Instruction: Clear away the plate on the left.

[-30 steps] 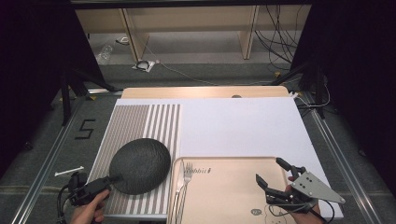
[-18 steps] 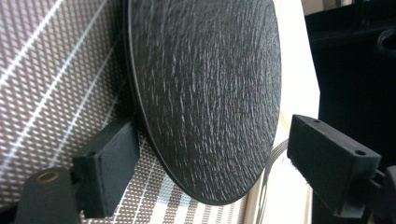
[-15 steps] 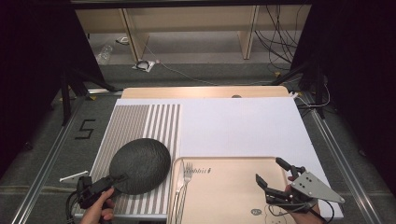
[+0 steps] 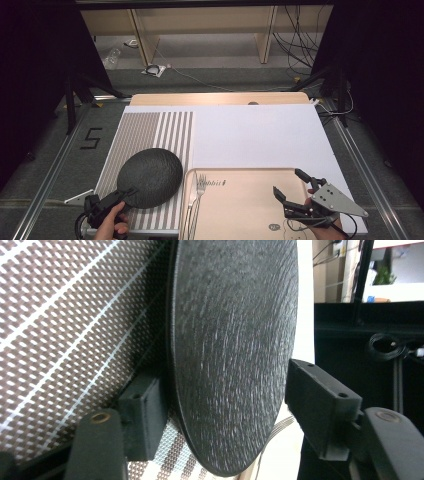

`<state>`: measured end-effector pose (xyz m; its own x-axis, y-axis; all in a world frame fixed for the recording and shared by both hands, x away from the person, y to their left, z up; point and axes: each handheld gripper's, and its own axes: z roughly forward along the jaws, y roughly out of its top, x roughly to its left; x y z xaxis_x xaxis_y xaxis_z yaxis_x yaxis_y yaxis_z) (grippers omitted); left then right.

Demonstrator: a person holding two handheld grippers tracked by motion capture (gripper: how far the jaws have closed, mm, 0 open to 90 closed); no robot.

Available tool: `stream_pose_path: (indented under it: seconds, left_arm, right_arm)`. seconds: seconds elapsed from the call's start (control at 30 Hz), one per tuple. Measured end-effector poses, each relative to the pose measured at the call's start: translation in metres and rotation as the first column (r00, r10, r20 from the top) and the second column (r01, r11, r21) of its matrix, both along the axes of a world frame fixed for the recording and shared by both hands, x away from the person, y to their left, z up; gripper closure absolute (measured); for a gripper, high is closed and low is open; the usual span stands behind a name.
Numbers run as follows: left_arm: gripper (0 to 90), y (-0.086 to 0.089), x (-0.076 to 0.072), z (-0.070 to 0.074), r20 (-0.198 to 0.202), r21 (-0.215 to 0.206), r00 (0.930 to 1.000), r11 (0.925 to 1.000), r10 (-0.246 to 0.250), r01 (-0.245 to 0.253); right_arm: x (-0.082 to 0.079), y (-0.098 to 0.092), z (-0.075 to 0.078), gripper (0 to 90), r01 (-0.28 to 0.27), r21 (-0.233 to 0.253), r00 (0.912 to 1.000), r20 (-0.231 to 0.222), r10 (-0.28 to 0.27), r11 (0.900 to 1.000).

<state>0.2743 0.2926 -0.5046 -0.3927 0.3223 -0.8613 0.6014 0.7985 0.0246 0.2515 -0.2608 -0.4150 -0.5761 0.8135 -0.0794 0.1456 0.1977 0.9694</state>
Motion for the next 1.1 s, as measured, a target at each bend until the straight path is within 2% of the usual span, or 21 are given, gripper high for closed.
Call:
stream_pose_path:
  seconds: [0.17,0.4,0.47,0.53,0.6,0.8,0.93,1.1]
  left_arm:
    - [43.8,-0.004,-0.002,-0.004,-0.02,-0.013,0.9989,0.999,0.042,-0.042]
    - [53.5,-0.014,-0.002,-0.009,-0.017,-0.026,0.9964,0.9962,0.083,-0.083]
    - [55.7,-0.017,-0.004,-0.009,-0.014,-0.024,0.9941,0.9939,0.108,-0.108]
    - [59.7,-0.016,-0.006,-0.013,-0.019,-0.061,0.9893,0.9874,0.145,-0.146]
    - [62.5,-0.016,-0.007,-0.015,-0.02,-0.085,0.9874,0.9838,0.157,-0.158]
    - [67.0,-0.017,-0.009,-0.018,-0.019,-0.104,0.984,0.9785,0.177,-0.178]
    - [70.2,-0.017,-0.01,-0.019,-0.018,-0.09,0.984,0.9798,0.177,-0.178]
    - [77.5,-0.017,-0.012,-0.021,-0.038,-0.1,0.9807,0.9757,0.192,-0.195]
  right_arm:
    - [0.0,0.0,0.0,18.6,0.0,0.001,1.0,-0.003,0.0,1.0]
    - [0.001,0.0,-0.001,18.6,0.0,-0.001,1.0,-0.001,0.0,1.0]
    - [0.001,0.0,-0.001,18.7,0.0,-0.002,1.0,-0.001,0.0,1.0]
    - [0.001,0.0,0.0,18.6,-0.001,-0.001,1.0,-0.001,0.001,1.0]
    - [0.001,0.0,0.0,18.7,0.0,-0.001,1.0,0.0,0.0,1.0]
    - [0.001,0.0,0.0,18.7,-0.001,-0.002,1.0,0.001,0.001,1.0]
    - [0.002,0.0,0.0,18.7,-0.002,-0.001,1.0,0.001,0.002,1.0]
    - [0.002,0.0,0.0,18.7,-0.002,-0.002,1.0,0.002,0.002,1.0]
